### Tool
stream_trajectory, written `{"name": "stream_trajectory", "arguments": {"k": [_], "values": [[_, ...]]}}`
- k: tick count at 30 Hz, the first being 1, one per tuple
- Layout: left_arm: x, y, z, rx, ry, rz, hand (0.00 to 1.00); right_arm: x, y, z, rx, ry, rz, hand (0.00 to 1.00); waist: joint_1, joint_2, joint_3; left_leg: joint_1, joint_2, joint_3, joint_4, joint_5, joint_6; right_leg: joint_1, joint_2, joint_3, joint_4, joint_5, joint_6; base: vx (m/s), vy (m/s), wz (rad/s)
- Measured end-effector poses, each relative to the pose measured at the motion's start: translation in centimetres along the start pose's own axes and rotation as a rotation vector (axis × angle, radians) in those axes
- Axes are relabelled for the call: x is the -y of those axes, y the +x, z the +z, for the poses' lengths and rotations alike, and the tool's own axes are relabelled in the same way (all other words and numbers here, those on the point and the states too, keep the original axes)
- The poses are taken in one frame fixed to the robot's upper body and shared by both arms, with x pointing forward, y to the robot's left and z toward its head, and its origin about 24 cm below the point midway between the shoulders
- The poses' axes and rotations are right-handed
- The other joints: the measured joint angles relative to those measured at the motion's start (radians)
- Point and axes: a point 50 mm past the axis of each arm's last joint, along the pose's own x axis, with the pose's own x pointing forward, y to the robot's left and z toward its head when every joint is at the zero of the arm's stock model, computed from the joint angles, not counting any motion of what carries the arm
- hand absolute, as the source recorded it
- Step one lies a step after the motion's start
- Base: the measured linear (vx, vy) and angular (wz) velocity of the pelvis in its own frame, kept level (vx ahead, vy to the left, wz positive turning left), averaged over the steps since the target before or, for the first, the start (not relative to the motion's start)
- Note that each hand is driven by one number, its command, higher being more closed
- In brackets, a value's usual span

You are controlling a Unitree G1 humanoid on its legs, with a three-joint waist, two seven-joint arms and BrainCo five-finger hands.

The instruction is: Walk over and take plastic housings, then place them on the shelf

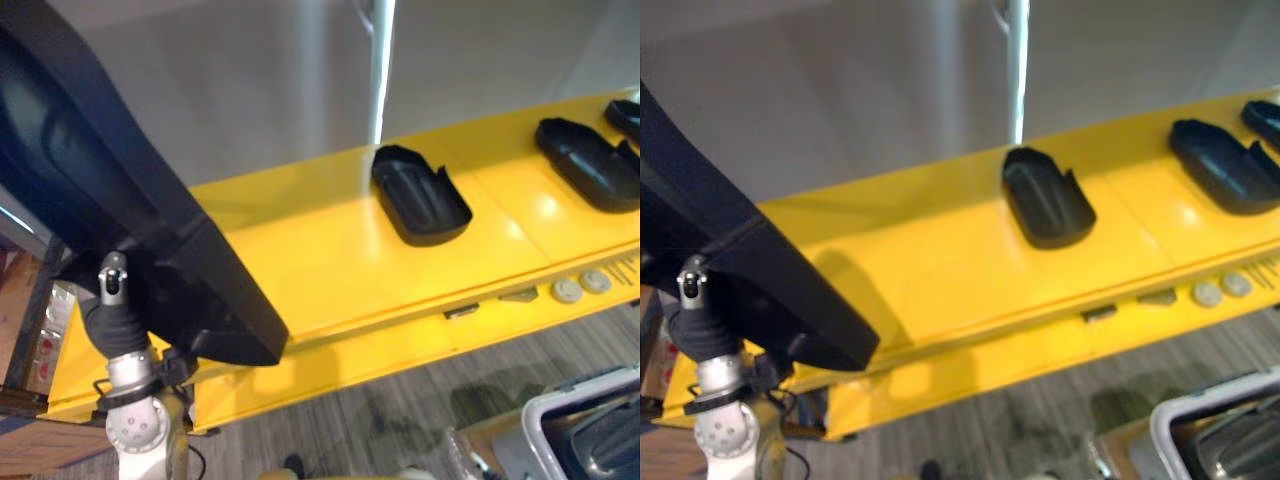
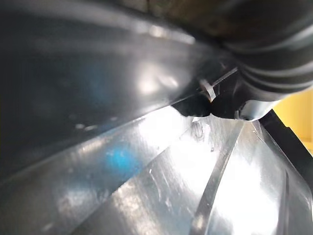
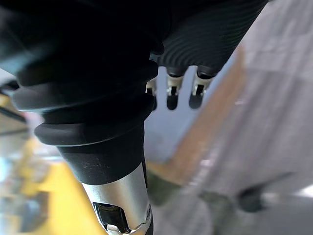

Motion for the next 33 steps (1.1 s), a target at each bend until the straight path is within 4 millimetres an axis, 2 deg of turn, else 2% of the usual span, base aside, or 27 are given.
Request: {"name": "stream_trajectory", "arguments": {"k": [2,5,7,9,10,11,12,14,16,19,22,24,28,33], "values": [[0.7,0.5,-0.3,-0.022,-0.013,-0.055,1.0,0.4,0.3,-0.3,-0.032,-0.022,0.033,0.0,0.0,0.003,-0.005,0.0,0.003,0.021,-0.007,0.005,0.006,0.0,0.0,0.0,-0.002,0.007,0.002,-0.07,0.008,0.05],[3.5,2.4,-0.4,-0.016,-0.048,-0.231,1.0,0.0,1.0,0.4,-0.073,-0.049,0.128,0.0,0.0,-0.002,0.001,-0.003,0.004,0.049,-0.035,0.037,0.01,-0.012,0.002,-0.002,-0.008,0.019,0.003,-0.08,0.008,0.06],[5.7,4.0,-0.6,-0.012,-0.068,-0.335,1.0,-1.0,1.4,2.1,-0.039,-0.049,0.171,0.0,-0.005,-0.004,0.012,-0.035,0.001,0.05,-0.038,0.051,0.014,-0.046,0.0,0.002,-0.008,0.029,0.003,-0.1,0.028,0.0],[7.5,6.1,-0.6,0.008,-0.065,-0.404,1.0,-2.7,1.7,5.0,0.03,-0.031,0.219,0.0,-0.025,-0.002,0.059,-0.071,0.0,0.049,-0.038,0.07,0.017,-0.084,0.0,0.007,-0.009,0.039,-0.003,-0.11,0.023,0.0],[8.5,7.7,-0.6,0.015,-0.048,-0.431,1.0,-4.0,1.6,7.4,0.084,-0.017,0.266,0.0,-0.034,0.004,0.093,-0.091,0.0,0.051,-0.038,0.083,0.018,-0.113,0.001,0.013,-0.009,0.049,-0.004,-0.12,0.021,-0.1],[9.1,9.2,-0.9,0.009,-0.029,-0.441,1.0,-5.0,1.5,9.2,0.128,-0.007,0.301,0.0,-0.042,0.004,0.127,-0.109,0.002,0.059,-0.039,0.094,0.016,-0.14,0.005,0.027,-0.009,0.064,-0.001,-0.13,0.02,-0.16],[9.3,9.8,-1.1,0.001,-0.02,-0.437,1.0,-5.4,1.4,10.1,0.147,-0.001,0.311,0.0,-0.044,0.002,0.146,-0.114,0.003,0.065,-0.038,0.101,0.02,-0.148,0.006,0.033,-0.009,0.069,-0.001,-0.09,0.012,-0.15],[9.9,12.1,-2.4,-0.06,0.036,-0.41,1.0,-6.0,1.3,12.1,0.193,0.007,0.336,0.0,-0.07,0.0,0.194,-0.14,-0.002,0.068,-0.034,0.115,0.023,-0.178,0.006,0.037,-0.007,0.082,-0.003,-0.02,0.012,-0.04],[9.9,13.6,-3.3,-0.107,0.097,-0.378,1.0,-6.1,1.3,12.9,0.209,0.009,0.342,0.0,-0.085,0.0,0.222,-0.144,-0.005,0.071,-0.033,0.119,0.024,-0.188,0.004,0.042,0.0,0.082,-0.004,0.05,0.014,-0.06],[9.8,15.4,-4.2,-0.17,0.17,-0.329,1.0,-6.1,1.3,13.4,0.214,0.006,0.354,0.0,-0.085,0.002,0.233,-0.145,-0.007,0.1,-0.033,0.119,0.023,-0.21,0.002,0.065,0.015,0.075,-0.015,0.06,0.005,-0.16],[9.6,17.2,-3.6,-0.177,0.221,-0.3,1.0,-6.6,1.1,13.9,0.223,0.006,0.377,0.0,-0.093,0.005,0.252,-0.139,-0.006,0.112,-0.033,0.126,0.013,-0.225,0.002,0.086,0.05,0.061,-0.035,0.04,0.0,-0.07],[9.0,18.3,-3.6,-0.205,0.243,-0.262,1.0,-6.8,1.0,14.1,0.23,0.005,0.395,0.0,-0.102,0.006,0.258,-0.136,-0.005,0.123,-0.033,0.126,0.013,-0.233,0.0,0.09,0.073,0.045,-0.034,0.0,0.0,0.0],[7.6,19.3,-4.7,-0.301,0.316,-0.191,1.0,-6.8,1.0,14.3,0.24,0.004,0.405,0.0,-0.11,0.009,0.271,-0.12,-0.003,0.131,-0.033,0.126,0.013,-0.233,-0.001,0.097,0.1,0.021,-0.031,0.0,-0.009,-0.05],[5.3,19.1,-7.5,-0.529,0.453,-0.105,1.0,-6.6,0.9,14.1,0.253,-0.023,0.418,0.0,-0.111,0.013,0.274,-0.108,0.003,0.167,-0.034,0.126,0.012,-0.251,0.002,0.117,0.138,0.007,-0.029,-0.03,0.0,-0.11]]}}
